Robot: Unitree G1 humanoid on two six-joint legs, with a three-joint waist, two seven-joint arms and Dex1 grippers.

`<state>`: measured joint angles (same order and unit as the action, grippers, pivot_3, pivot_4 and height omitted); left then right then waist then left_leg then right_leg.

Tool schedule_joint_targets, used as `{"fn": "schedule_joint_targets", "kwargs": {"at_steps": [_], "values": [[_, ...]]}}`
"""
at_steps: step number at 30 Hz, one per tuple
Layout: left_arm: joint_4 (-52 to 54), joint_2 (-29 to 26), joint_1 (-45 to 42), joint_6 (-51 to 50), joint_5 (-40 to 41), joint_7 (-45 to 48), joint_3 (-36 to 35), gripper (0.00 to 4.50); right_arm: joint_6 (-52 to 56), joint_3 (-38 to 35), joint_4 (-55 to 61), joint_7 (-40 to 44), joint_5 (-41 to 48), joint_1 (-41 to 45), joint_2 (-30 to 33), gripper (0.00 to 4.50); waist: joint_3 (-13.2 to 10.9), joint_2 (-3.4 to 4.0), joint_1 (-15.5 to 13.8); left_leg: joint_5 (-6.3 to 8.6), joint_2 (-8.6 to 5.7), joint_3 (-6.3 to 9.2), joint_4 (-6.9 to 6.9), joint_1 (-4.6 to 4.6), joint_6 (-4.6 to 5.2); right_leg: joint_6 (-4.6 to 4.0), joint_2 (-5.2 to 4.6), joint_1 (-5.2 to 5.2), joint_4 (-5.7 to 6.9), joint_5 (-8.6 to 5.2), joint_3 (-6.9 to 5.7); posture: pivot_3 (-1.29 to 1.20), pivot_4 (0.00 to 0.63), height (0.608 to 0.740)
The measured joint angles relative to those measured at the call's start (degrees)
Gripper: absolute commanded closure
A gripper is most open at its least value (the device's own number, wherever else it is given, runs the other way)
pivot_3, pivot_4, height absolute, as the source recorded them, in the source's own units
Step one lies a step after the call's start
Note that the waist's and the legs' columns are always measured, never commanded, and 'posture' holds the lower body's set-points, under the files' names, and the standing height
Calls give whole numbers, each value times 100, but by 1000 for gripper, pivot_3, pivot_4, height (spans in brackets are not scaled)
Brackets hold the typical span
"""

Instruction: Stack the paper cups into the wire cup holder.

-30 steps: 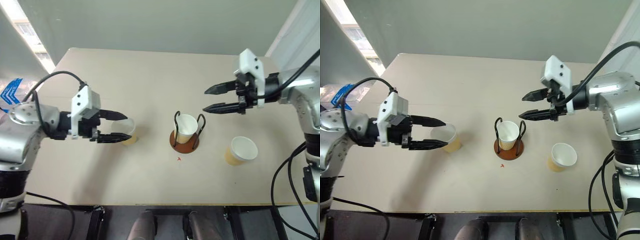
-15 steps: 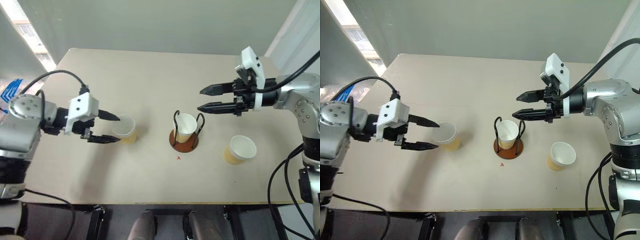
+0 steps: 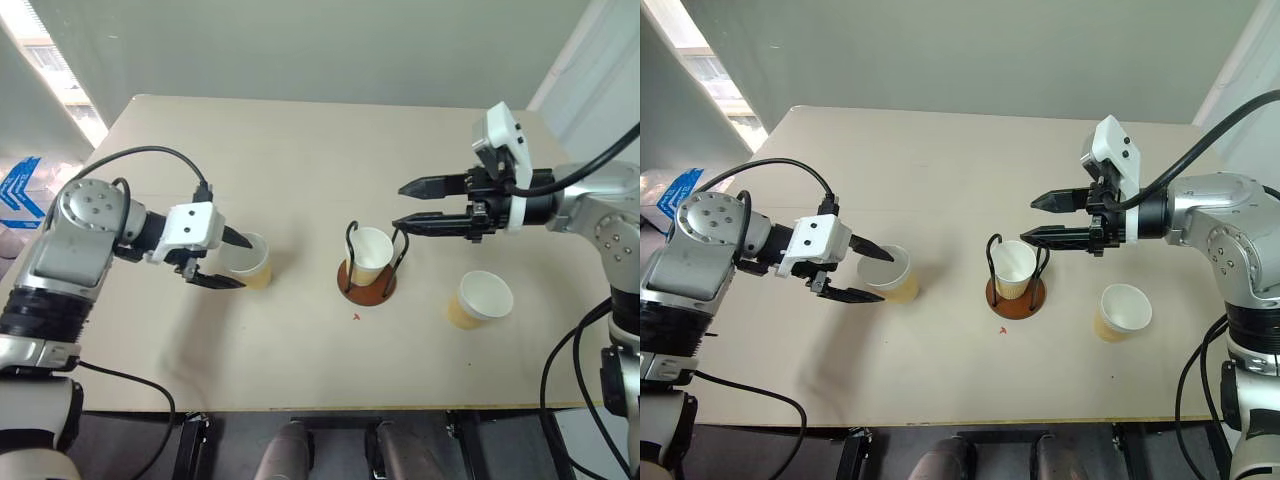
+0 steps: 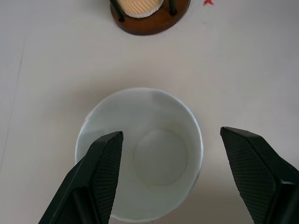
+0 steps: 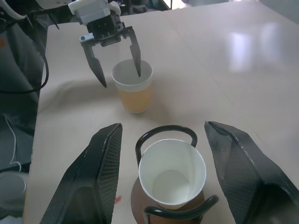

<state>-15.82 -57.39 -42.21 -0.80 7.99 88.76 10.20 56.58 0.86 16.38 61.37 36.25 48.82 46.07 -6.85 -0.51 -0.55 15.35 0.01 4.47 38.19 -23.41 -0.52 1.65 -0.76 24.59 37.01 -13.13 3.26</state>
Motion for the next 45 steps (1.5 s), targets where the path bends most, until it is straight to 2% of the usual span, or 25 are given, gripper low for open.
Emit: {"fn": "schedule_joint_targets", "kwargs": {"at_steps": [5,8,15,17,23,27,33,40,45], "values": [[-26,11,-46,257,-171,26,112,836,9,-11,13,-92,86,-40,26,1526,0,0,7,-1,0,0,1,0,2,2,0,0,3,1,0,0,150,740],[-18,31,3,419,-276,16,195,1377,9,-10,14,-121,132,-40,33,1478,0,0,9,-1,0,0,1,0,3,2,0,1,2,1,0,0,150,740],[14,168,216,599,-383,-13,259,3881,7,-10,13,-134,190,-40,85,1478,1,-1,8,-1,0,0,3,-2,3,2,0,0,1,1,-1,0,150,740],[17,243,201,531,-379,-16,259,4439,6,-10,13,-134,194,-40,120,1478,1,-1,8,-1,0,0,4,-2,4,2,-1,0,2,1,-1,0,150,740],[49,449,-176,-133,-177,2,234,4439,-89,-59,-1,-130,193,-191,241,1478,1,-1,3,-2,0,0,7,-4,4,6,-1,0,5,3,-2,0,150,740],[352,586,-442,-933,236,34,176,4439,-312,-258,-113,-138,166,-545,358,1478,1,-1,-12,-2,0,-1,8,-7,4,9,-2,0,2,5,-3,0,150,740],[923,839,-1306,-2096,944,61,77,4439,-819,-702,-138,-160,204,-1132,361,1478,2,-1,-24,-3,0,-4,13,-10,4,19,-2,-2,-2,11,-2,0,150,740],[850,1221,-2028,-2321,1189,115,141,4439,-819,-1362,128,-58,722,-1840,460,1478,1,-1,-27,-9,-1,-6,26,-9,11,36,-2,-9,-3,21,1,0,150,740],[375,1745,-2430,-2081,1191,126,492,4439,-718,-1657,467,118,1085,-2327,813,1478,1,0,-56,-6,-3,-4,55,-9,24,56,-5,-29,-8,33,2,0,150,740]]}}
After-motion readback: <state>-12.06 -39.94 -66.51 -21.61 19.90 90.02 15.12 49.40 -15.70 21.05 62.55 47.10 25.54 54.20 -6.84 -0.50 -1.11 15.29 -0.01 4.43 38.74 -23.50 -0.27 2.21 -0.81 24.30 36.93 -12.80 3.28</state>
